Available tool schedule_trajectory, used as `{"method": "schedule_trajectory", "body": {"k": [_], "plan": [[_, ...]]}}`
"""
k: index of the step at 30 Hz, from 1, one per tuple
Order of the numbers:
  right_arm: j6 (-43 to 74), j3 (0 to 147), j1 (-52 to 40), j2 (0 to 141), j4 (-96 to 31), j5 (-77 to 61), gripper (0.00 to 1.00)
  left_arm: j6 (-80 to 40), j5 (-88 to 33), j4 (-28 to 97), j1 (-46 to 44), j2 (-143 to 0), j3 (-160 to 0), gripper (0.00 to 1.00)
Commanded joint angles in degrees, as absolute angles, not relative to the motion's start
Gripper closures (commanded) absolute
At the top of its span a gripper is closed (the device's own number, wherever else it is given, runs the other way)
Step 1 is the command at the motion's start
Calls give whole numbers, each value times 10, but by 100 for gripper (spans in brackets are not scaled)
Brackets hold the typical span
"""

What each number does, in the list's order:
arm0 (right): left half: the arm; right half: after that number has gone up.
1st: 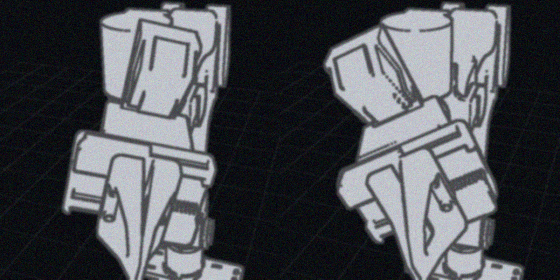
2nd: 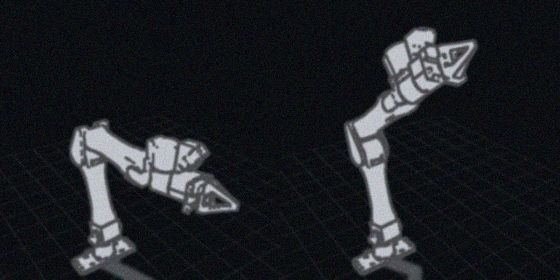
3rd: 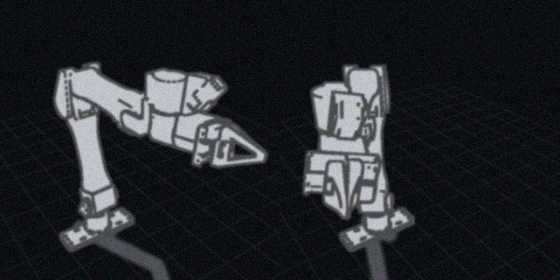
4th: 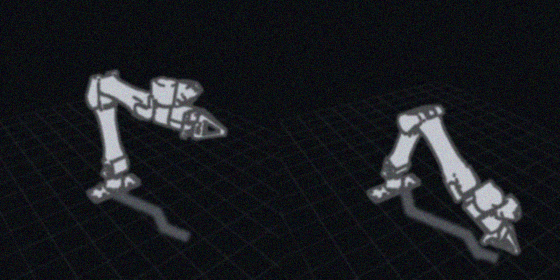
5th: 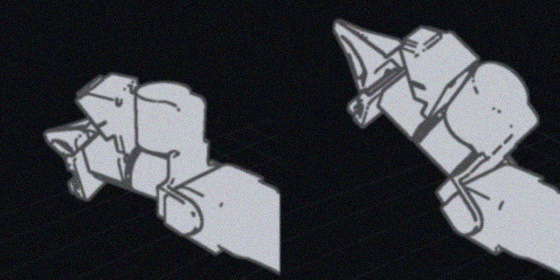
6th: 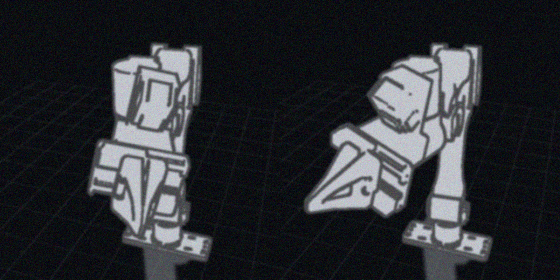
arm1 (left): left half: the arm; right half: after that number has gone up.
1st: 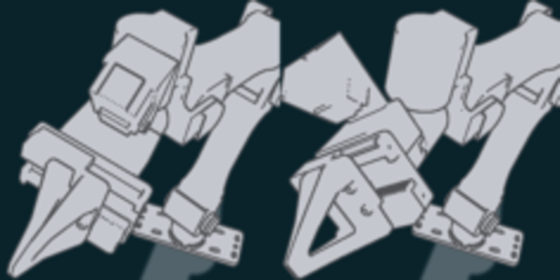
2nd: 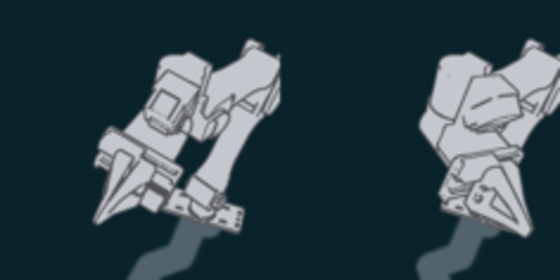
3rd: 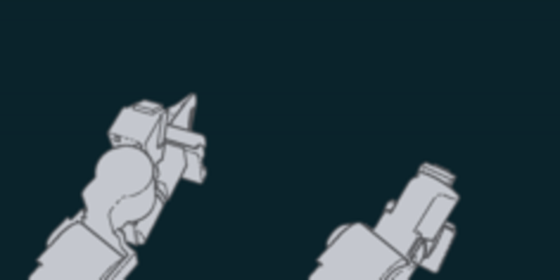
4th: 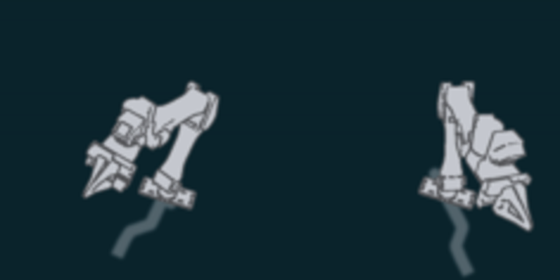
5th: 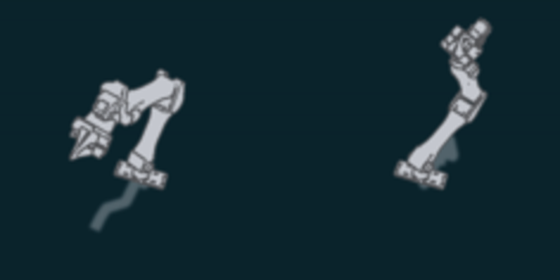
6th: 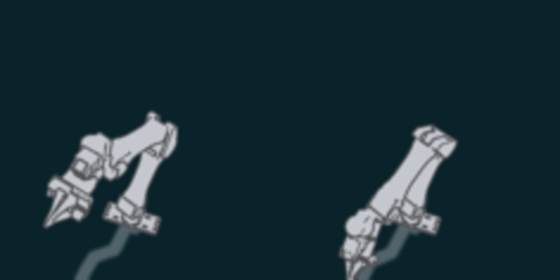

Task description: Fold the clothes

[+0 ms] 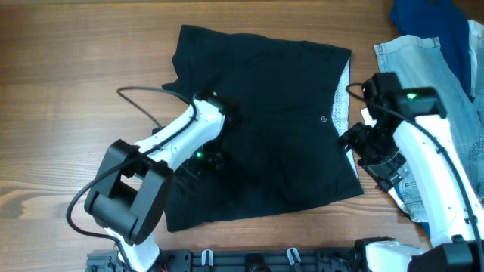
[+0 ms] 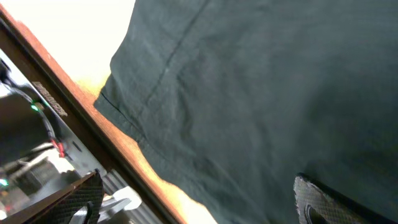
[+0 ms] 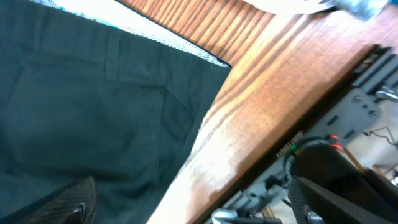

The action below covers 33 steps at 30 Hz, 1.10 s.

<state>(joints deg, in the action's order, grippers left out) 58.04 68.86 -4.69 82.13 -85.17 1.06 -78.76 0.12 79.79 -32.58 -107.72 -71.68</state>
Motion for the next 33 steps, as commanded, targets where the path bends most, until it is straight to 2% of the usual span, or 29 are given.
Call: {"method": "schedule_trajectory", "body": {"k": [1,10,20,23,27,31,33], "plan": [[565,652,-47,815,-812,-6,0,-887,5,778,-327,-1056,-663,2],[472,644,-47,815,-752,-25,0,-904,2,649,-326,-914,-506,1],[432,644,-47,815,-730,-39,0,-885,-42,638,-326,-904,-436,5],[427,644,-47,815,-727,-39,0,-872,-44,621,-326,-904,-422,17],[422,644,-47,815,-724,-39,0,-827,-45,536,-326,-908,-382,31],[421,644,-47,815,-724,-39,0,-827,-45,494,-326,-914,-343,56],[421,644,-47,815,-724,-39,0,-827,-48,492,-326,-914,-331,59]]}}
